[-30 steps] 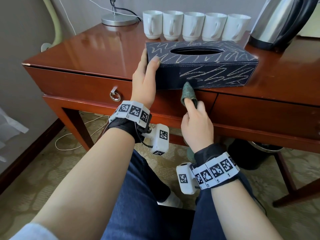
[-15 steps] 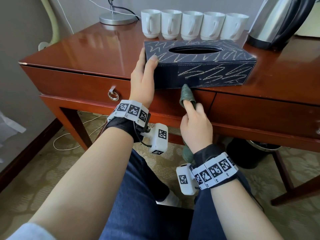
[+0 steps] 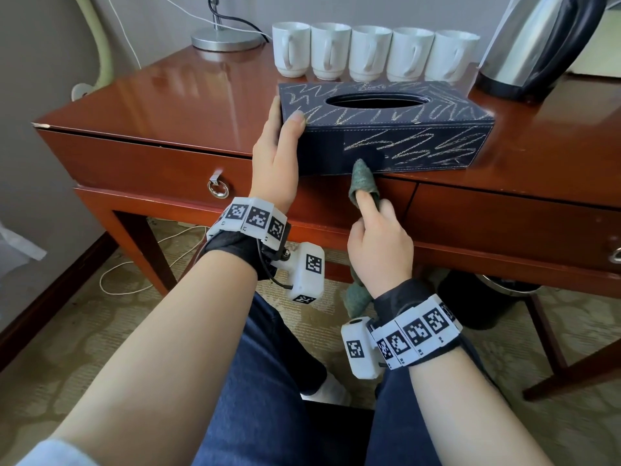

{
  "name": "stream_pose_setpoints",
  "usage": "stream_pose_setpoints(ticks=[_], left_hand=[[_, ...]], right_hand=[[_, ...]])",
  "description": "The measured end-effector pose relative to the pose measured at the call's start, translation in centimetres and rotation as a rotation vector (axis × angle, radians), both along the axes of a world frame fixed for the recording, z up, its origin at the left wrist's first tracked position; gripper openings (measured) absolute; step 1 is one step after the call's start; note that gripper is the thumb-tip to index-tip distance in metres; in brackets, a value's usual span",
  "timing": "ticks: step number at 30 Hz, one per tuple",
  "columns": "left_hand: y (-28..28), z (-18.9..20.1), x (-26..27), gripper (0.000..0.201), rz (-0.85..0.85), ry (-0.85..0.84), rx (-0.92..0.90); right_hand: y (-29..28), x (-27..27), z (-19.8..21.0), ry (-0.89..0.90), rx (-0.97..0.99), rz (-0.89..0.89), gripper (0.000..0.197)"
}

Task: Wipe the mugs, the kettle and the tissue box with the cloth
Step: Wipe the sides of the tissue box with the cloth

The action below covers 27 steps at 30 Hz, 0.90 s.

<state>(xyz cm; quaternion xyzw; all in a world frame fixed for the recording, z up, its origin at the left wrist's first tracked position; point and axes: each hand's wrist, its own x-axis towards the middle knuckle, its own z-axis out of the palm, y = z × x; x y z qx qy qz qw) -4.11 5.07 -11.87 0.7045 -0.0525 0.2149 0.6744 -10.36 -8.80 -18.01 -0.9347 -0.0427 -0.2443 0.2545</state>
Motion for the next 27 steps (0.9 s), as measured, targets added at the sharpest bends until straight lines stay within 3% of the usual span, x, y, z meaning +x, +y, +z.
stream_pose_setpoints(ticks=[9,16,23,27], left_hand=[[-0.2,0.0,-0.1,0.048,-0.011,-0.009,0.006],[-0.3,0.0,-0.1,0.047,0.001,-0.008,0.005],[-0.1,-0.1,0.0,0.049,-0.008,-0.008,-0.001],[-0.2,-0.1,0.1,0.048,0.0,-0.008,-0.004]], right_hand=[[0.4,0.1,0.6,0.02,0.001,0.058,0.048],[0.2,0.3,1.0,0.009,0.059,0.002,0.049],[0.4,0.1,0.9,0.03,-0.013,0.067,0.047],[-0.1,0.1,1.1,0.011,0.0,0.003,0.047]])
